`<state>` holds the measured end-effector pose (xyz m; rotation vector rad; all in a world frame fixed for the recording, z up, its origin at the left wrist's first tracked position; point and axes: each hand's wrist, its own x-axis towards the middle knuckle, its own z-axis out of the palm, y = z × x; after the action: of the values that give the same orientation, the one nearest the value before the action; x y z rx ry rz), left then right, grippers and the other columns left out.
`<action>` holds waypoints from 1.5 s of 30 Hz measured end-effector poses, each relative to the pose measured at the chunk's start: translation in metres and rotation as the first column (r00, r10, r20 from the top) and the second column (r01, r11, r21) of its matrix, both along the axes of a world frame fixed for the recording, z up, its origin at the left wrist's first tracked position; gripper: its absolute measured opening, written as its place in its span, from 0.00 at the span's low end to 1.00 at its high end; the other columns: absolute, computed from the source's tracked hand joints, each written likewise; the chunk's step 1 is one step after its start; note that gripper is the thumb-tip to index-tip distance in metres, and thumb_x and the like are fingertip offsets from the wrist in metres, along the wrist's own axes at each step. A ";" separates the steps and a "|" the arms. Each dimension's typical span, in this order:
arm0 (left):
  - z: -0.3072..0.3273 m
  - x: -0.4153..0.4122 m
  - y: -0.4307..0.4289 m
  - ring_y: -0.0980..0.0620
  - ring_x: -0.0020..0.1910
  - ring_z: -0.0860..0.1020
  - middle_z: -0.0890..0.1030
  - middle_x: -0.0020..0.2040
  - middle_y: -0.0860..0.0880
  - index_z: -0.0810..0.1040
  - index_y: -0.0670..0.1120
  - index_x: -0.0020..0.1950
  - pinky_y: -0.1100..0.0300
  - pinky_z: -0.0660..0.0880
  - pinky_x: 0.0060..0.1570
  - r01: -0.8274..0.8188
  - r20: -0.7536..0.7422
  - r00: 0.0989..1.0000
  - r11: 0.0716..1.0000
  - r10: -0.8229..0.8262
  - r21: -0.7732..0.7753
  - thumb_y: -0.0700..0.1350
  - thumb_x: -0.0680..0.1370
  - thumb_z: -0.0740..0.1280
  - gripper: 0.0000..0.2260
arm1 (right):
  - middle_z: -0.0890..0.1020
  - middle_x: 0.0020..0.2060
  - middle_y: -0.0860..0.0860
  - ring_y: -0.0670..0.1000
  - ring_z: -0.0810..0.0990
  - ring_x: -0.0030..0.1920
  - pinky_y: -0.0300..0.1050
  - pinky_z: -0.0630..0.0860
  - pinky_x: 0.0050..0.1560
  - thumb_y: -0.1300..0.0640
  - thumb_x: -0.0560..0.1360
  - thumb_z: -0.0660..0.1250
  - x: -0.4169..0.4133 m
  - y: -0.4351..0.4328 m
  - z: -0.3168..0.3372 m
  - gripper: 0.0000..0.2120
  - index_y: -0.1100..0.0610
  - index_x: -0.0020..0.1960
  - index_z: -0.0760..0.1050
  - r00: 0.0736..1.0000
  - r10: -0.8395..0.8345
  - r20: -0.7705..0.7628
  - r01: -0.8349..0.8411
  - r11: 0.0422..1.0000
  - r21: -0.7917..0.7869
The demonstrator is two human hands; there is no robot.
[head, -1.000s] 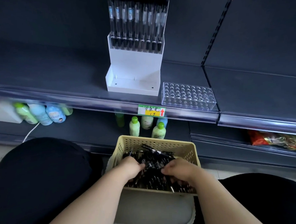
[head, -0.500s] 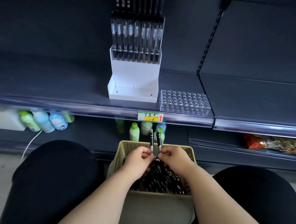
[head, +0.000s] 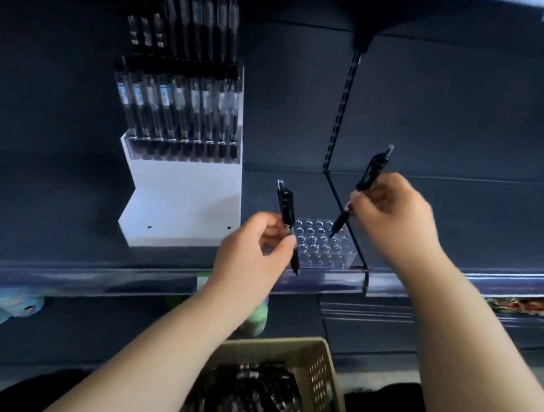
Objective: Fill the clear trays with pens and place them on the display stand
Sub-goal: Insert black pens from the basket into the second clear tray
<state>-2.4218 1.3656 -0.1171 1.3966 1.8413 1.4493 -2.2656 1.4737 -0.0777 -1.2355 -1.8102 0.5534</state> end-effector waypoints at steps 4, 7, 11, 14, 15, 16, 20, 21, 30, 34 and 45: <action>0.022 -0.011 0.040 0.65 0.42 0.79 0.82 0.42 0.59 0.75 0.56 0.44 0.75 0.73 0.42 0.029 -0.002 1.000 0.998 -0.029 0.062 0.46 0.73 0.70 0.06 | 0.77 0.34 0.40 0.35 0.74 0.36 0.20 0.65 0.34 0.54 0.73 0.68 0.007 0.047 0.002 0.05 0.52 0.44 0.72 0.998 -0.048 0.044 0.047 0.999 0.025; 0.021 -0.017 0.059 0.64 0.42 0.80 0.83 0.42 0.57 0.76 0.55 0.45 0.75 0.73 0.41 0.039 0.034 0.999 0.996 -0.042 0.085 0.43 0.73 0.71 0.07 | 0.75 0.33 0.39 0.35 0.72 0.35 0.20 0.64 0.33 0.56 0.73 0.69 0.008 0.064 -0.013 0.06 0.53 0.44 0.71 0.992 -0.032 0.118 0.030 0.999 0.023; 0.004 -0.020 0.073 0.61 0.42 0.81 0.84 0.42 0.56 0.78 0.52 0.45 0.67 0.75 0.46 0.016 0.109 0.994 0.999 -0.021 0.044 0.44 0.72 0.70 0.05 | 0.76 0.34 0.39 0.35 0.73 0.35 0.19 0.64 0.34 0.57 0.74 0.68 0.004 0.072 -0.026 0.04 0.53 0.47 0.73 0.990 -0.008 0.140 0.009 1.000 -0.005; -0.002 -0.016 0.079 0.60 0.43 0.82 0.84 0.42 0.58 0.78 0.51 0.45 0.62 0.76 0.49 0.053 0.163 0.985 0.998 -0.056 0.025 0.44 0.72 0.70 0.04 | 0.77 0.35 0.39 0.33 0.75 0.35 0.19 0.65 0.35 0.56 0.74 0.67 0.004 0.073 -0.028 0.05 0.52 0.48 0.73 0.994 0.007 0.113 -0.004 1.000 -0.023; -0.003 -0.014 0.081 0.60 0.43 0.82 0.84 0.42 0.58 0.78 0.51 0.45 0.62 0.76 0.48 0.067 0.170 0.983 0.997 -0.071 0.030 0.44 0.72 0.70 0.05 | 0.77 0.34 0.38 0.32 0.75 0.35 0.19 0.65 0.35 0.57 0.74 0.68 0.004 0.073 -0.028 0.05 0.51 0.47 0.72 0.993 0.013 0.114 -0.011 1.000 -0.021; -0.004 -0.011 0.082 0.60 0.43 0.82 0.84 0.42 0.58 0.78 0.52 0.46 0.63 0.76 0.48 0.081 0.178 0.980 0.996 -0.086 0.037 0.43 0.72 0.70 0.05 | 0.77 0.34 0.38 0.30 0.74 0.35 0.19 0.65 0.35 0.57 0.73 0.68 0.005 0.073 -0.028 0.05 0.51 0.46 0.72 0.992 0.020 0.122 -0.019 1.000 -0.015; -0.008 -0.001 0.081 0.61 0.44 0.82 0.84 0.44 0.57 0.78 0.51 0.47 0.73 0.74 0.44 0.133 0.199 0.969 0.988 -0.146 0.078 0.42 0.71 0.70 0.06 | 0.76 0.31 0.39 0.32 0.75 0.35 0.20 0.66 0.34 0.58 0.72 0.68 0.008 0.070 -0.027 0.06 0.52 0.42 0.71 0.981 0.034 0.190 -0.039 0.999 0.022; -0.009 0.001 0.080 0.62 0.44 0.82 0.84 0.44 0.56 0.79 0.49 0.48 0.74 0.73 0.44 0.141 0.196 0.968 0.986 -0.155 0.085 0.41 0.71 0.70 0.07 | 0.76 0.31 0.39 0.33 0.75 0.33 0.20 0.66 0.34 0.58 0.72 0.68 0.009 0.070 -0.028 0.06 0.52 0.42 0.71 0.977 0.041 0.209 -0.047 0.999 0.025; -0.003 0.011 0.079 0.63 0.45 0.81 0.84 0.44 0.57 0.80 0.49 0.47 0.77 0.72 0.44 0.121 0.206 0.967 0.983 -0.147 0.135 0.39 0.71 0.71 0.08 | 0.78 0.35 0.40 0.36 0.76 0.37 0.20 0.68 0.35 0.57 0.74 0.69 0.011 0.078 -0.043 0.05 0.50 0.44 0.73 0.946 0.166 0.278 -0.126 0.980 -0.154; 0.005 0.026 0.095 0.64 0.44 0.81 0.84 0.43 0.59 0.80 0.55 0.46 0.76 0.72 0.44 0.109 0.137 0.982 0.985 -0.128 0.137 0.41 0.71 0.71 0.09 | 0.78 0.35 0.39 0.41 0.78 0.39 0.30 0.74 0.38 0.56 0.74 0.69 0.012 0.080 -0.042 0.04 0.49 0.46 0.75 0.945 0.176 0.277 -0.137 0.979 -0.153; 0.003 0.045 0.122 0.63 0.38 0.79 0.83 0.40 0.56 0.77 0.57 0.40 0.76 0.72 0.40 0.093 -0.073 0.993 0.995 -0.090 0.033 0.40 0.72 0.72 0.11 | 0.81 0.43 0.47 0.43 0.77 0.43 0.18 0.66 0.37 0.64 0.75 0.64 0.023 0.087 -0.038 0.15 0.54 0.61 0.77 0.954 0.205 0.220 -0.165 0.969 -0.185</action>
<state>-2.3770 1.4880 -0.1137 1.5486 1.7769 1.4106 -2.2427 1.5606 -0.1154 -1.2937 -2.1341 0.6965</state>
